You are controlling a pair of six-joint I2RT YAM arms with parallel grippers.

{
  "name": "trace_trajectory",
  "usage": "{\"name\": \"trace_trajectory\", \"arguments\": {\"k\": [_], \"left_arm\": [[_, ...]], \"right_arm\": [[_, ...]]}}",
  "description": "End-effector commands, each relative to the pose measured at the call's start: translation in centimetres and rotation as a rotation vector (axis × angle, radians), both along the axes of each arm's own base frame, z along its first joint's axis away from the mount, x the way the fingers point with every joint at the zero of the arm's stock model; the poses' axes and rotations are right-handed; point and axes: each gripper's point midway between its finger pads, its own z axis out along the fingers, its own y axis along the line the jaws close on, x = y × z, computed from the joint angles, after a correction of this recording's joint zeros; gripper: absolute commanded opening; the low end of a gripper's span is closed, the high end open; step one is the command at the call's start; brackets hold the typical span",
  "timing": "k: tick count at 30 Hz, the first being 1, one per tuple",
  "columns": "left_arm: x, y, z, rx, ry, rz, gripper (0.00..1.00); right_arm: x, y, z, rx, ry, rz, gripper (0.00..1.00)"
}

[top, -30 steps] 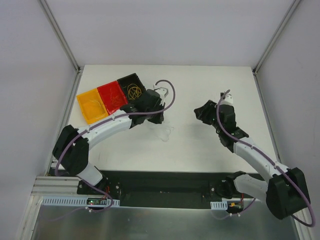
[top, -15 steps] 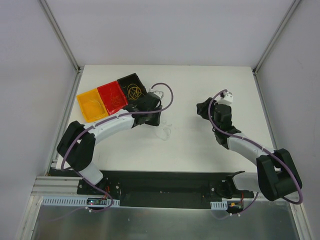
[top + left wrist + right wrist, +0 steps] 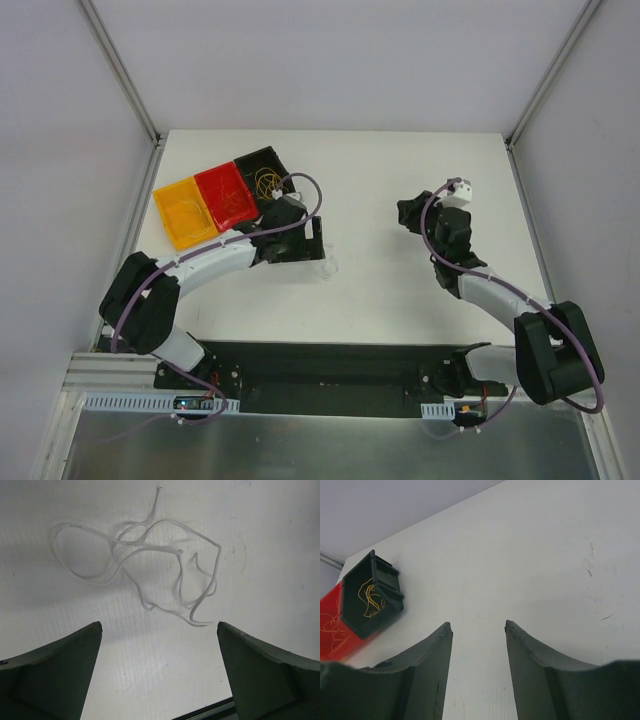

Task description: Untangle the cables

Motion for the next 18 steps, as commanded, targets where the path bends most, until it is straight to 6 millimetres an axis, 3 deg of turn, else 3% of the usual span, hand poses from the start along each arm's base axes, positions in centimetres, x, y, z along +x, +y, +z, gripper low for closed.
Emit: {"name": "trace_trajectory", "arguments": {"k": [1, 5, 11, 18], "left_arm": [[0.5, -1.5, -1.0, -0.057, 0.068, 0.073, 0.96], [2.0, -2.4, -0.9, -0.026, 0.054, 0.043, 0.92], [2.5, -1.8, 0.2, 0.134, -0.081, -0.102, 0.99], [3.4, -2.0, -0.8, 0.269, -0.015, -0.274, 0.99]], "right_arm": [[0.1, -0.1, 2.5, 0.043, -0.087, 0.023, 0.49], [0.2, -0.5, 2.4, 0.064, -0.082, 0.018, 0.49], [0.8, -0.8, 2.1, 0.103, -0.068, 0.026, 0.49], [1.1, -0.6, 1.8, 0.167, -0.058, 0.055, 0.49]]}}
